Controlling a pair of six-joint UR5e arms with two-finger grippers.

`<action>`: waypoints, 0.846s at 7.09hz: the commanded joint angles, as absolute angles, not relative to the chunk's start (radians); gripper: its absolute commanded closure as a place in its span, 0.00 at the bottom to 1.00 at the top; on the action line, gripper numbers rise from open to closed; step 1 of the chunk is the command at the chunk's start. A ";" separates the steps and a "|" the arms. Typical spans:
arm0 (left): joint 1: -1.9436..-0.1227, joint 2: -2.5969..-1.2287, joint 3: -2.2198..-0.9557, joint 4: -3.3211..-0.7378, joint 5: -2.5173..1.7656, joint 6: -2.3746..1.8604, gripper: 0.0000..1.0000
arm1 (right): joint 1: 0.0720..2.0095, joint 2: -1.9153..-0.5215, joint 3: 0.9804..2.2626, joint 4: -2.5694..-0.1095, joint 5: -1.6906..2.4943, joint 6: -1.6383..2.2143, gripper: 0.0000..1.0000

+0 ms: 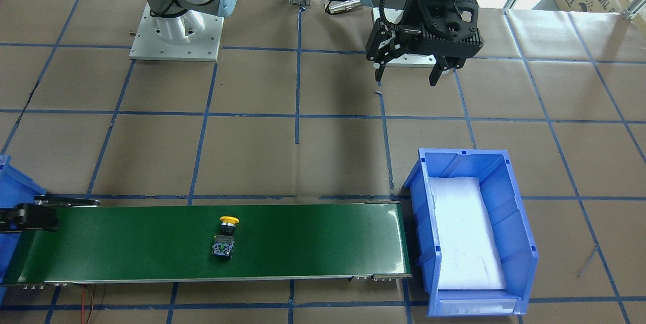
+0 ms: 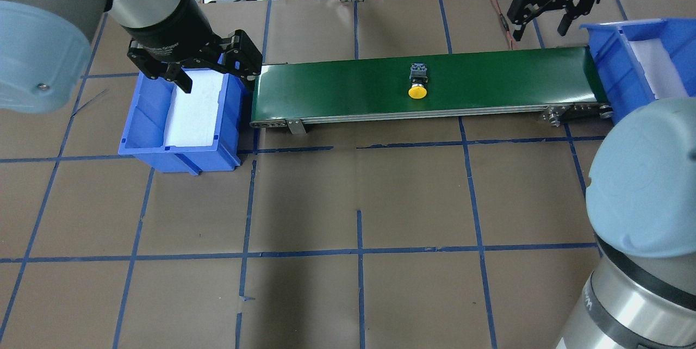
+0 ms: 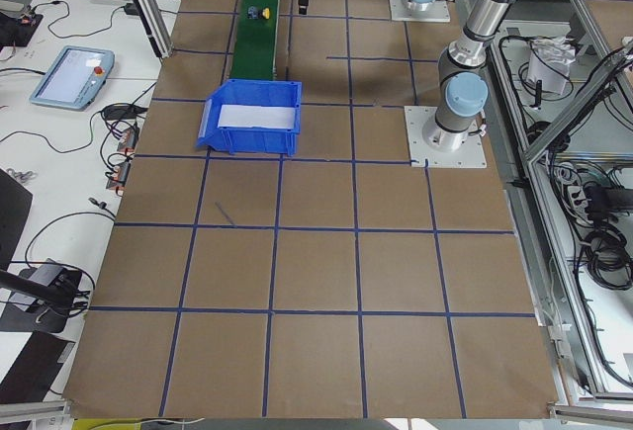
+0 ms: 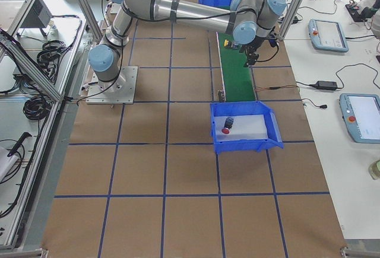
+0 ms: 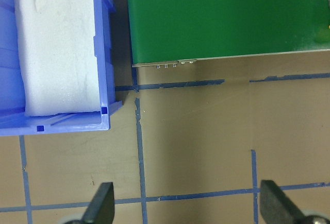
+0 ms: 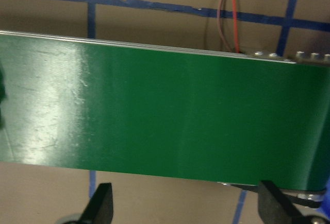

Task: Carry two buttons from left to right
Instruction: 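Move the right gripper back over the yellow button on the belt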

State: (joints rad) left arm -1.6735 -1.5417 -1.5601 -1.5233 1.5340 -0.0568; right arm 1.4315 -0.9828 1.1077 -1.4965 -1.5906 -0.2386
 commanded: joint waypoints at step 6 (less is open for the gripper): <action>-1.674 -1.542 -1.560 -1.523 1.535 -0.057 0.00 | 1.606 -0.965 1.296 -1.837 -1.565 0.091 0.00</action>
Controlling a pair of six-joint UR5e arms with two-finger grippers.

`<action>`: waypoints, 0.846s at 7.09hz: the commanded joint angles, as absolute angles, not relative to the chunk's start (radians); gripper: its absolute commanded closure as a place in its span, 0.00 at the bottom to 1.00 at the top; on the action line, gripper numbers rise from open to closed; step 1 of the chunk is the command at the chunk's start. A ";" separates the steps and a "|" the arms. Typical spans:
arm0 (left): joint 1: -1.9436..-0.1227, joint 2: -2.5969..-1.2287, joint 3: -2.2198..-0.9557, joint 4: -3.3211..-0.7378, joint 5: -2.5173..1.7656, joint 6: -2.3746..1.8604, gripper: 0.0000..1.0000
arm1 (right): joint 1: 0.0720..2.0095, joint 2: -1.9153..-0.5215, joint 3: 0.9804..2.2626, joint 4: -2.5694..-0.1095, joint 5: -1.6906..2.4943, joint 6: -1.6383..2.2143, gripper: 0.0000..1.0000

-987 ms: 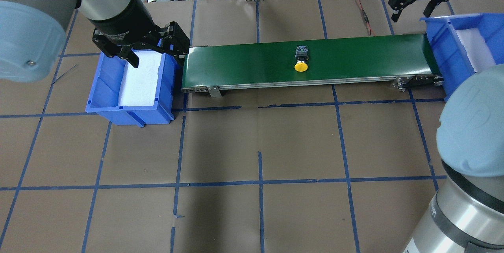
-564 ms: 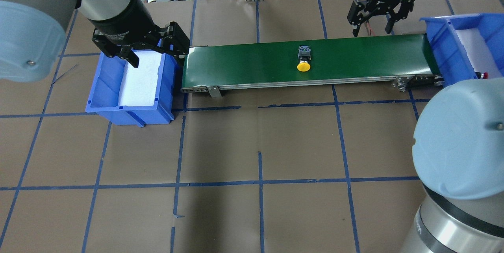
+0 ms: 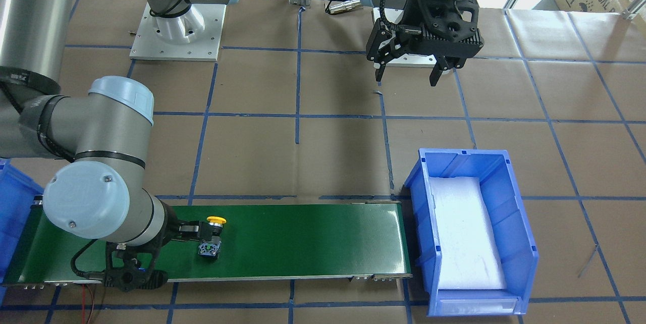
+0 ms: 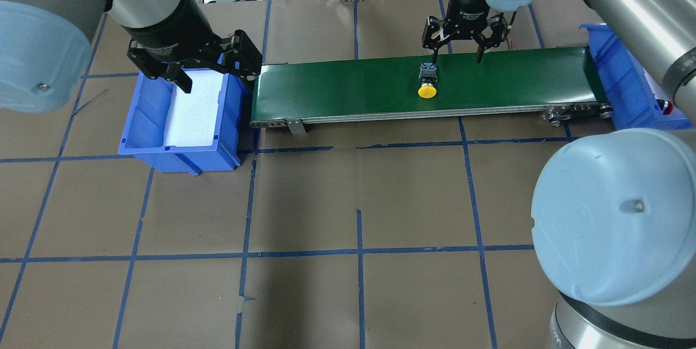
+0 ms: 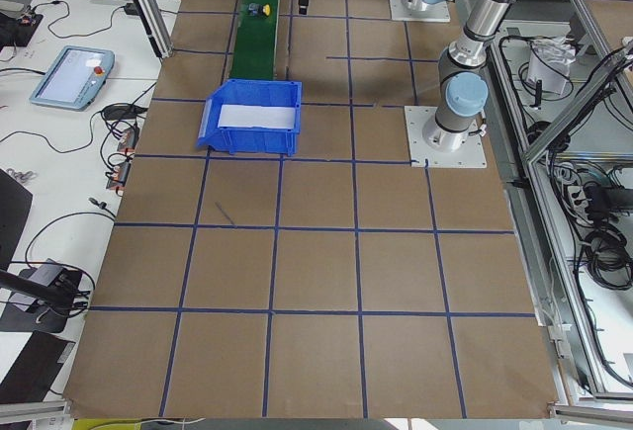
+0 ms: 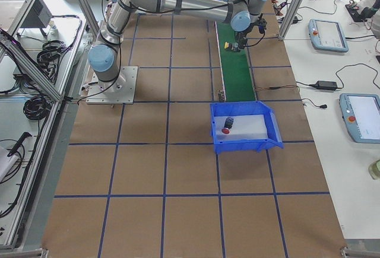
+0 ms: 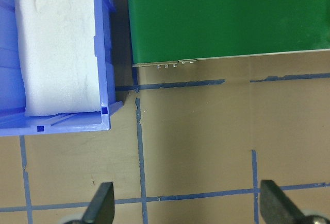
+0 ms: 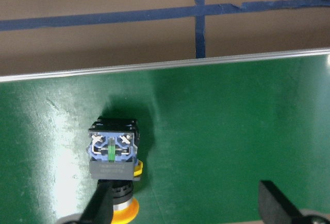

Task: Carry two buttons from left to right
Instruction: 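Grasp the yellow button with the right gripper and lift it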

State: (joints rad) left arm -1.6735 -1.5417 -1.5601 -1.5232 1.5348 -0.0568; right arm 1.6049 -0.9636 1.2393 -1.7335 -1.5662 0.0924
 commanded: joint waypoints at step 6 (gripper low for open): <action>-1.674 -1.542 -1.560 -1.523 1.536 -0.057 0.00 | 1.614 -0.959 1.351 -1.945 -1.563 0.106 0.04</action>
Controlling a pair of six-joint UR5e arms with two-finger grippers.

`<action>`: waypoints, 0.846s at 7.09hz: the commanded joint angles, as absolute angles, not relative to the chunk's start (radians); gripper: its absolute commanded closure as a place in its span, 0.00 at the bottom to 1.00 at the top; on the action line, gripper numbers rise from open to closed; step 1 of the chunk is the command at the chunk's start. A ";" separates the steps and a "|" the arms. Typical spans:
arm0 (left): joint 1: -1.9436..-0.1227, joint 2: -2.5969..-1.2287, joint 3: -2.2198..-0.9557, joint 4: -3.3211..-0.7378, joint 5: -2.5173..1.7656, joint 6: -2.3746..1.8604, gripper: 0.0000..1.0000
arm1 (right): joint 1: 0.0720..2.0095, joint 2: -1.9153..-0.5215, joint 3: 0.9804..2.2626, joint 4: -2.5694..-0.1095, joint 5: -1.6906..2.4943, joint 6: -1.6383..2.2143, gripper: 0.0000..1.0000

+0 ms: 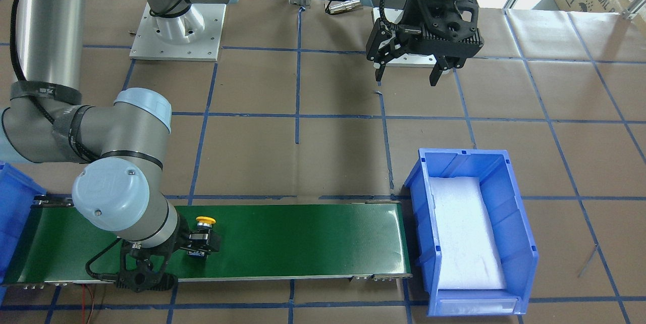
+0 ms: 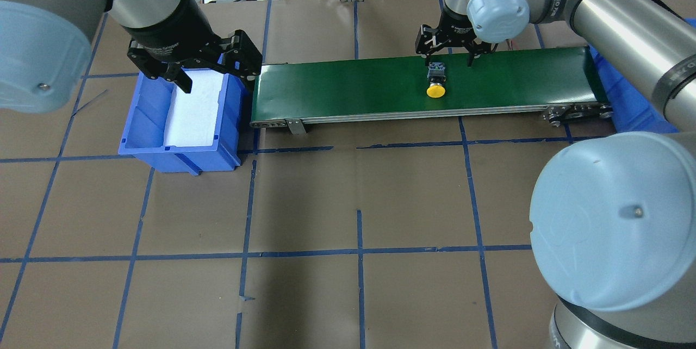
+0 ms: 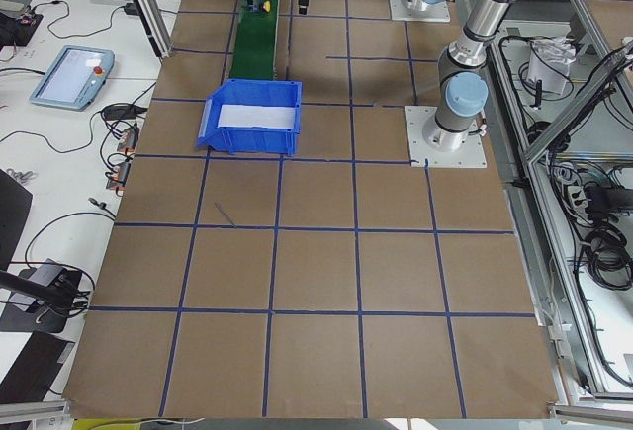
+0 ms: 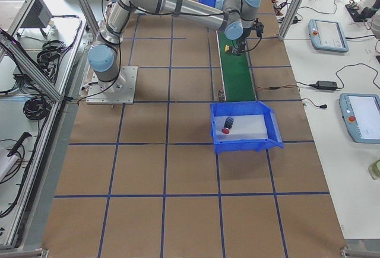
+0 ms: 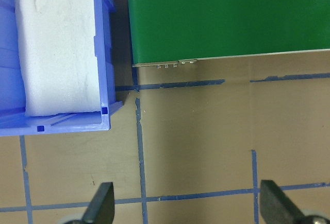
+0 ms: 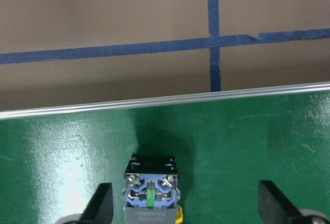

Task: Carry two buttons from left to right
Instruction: 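Grasp the yellow button with the right gripper and lift it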

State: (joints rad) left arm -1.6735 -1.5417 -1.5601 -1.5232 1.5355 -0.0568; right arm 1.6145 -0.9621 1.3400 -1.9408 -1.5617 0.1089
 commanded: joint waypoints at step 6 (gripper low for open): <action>-1.674 -1.542 -1.560 -1.523 1.534 -0.057 0.00 | 1.617 -1.008 1.307 -1.945 -1.574 0.031 0.71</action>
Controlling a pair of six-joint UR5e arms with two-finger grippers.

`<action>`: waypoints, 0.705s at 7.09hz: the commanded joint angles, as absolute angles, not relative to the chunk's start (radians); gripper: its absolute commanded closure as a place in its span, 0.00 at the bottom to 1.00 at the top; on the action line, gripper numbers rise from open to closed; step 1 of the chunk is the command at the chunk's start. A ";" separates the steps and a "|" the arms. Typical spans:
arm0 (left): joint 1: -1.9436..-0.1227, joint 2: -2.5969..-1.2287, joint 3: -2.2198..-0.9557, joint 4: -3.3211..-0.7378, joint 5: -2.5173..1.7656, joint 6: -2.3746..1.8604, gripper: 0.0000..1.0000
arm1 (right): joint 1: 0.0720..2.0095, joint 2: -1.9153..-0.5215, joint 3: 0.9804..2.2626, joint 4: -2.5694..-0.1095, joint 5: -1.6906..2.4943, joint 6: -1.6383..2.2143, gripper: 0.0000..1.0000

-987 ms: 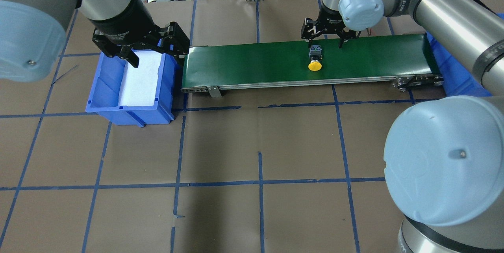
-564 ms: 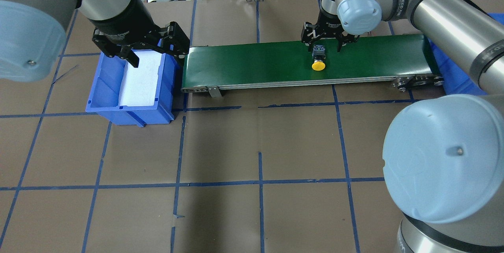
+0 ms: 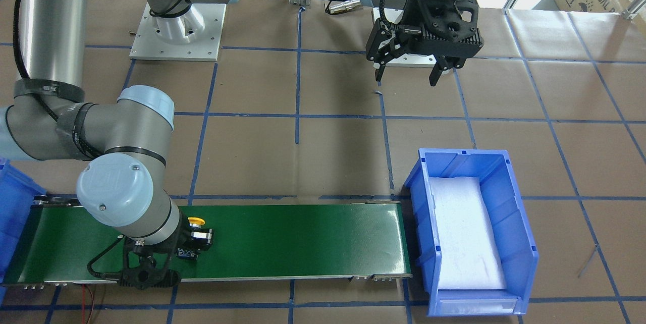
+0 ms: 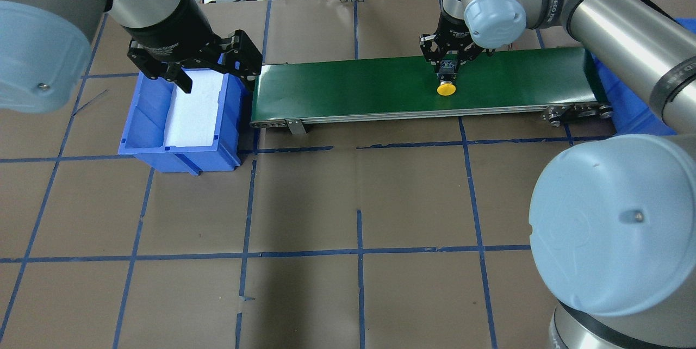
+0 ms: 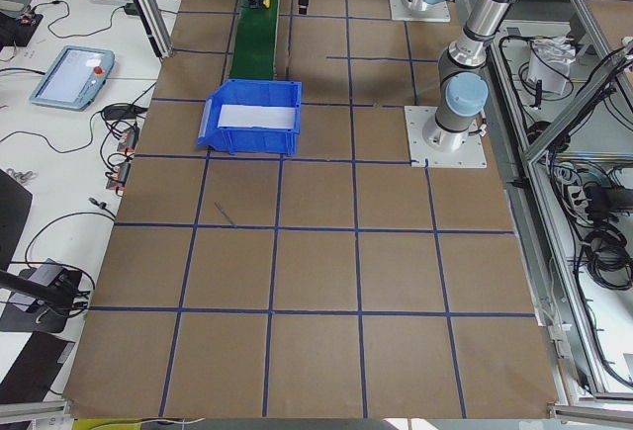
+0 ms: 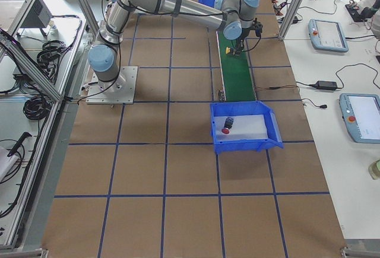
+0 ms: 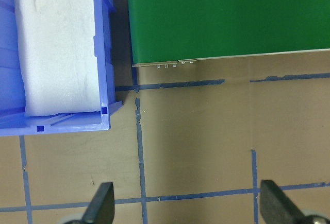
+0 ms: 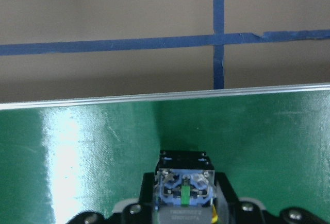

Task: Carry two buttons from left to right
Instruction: 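Grasp the yellow button with the right gripper and lift it, then carry the yellow button into the blue bin and release it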

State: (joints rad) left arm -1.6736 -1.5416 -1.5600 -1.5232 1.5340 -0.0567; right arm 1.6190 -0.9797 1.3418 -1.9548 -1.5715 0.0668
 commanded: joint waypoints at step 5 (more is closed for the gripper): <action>-1.674 -1.542 -1.560 -1.523 1.534 -0.057 0.00 | 1.314 -1.085 1.247 -1.867 -1.618 -0.453 0.71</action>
State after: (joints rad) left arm -1.6736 -1.5417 -1.5600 -1.5232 1.5340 -0.0568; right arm 1.4179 -1.0751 1.2534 -1.8678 -1.6198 -0.3079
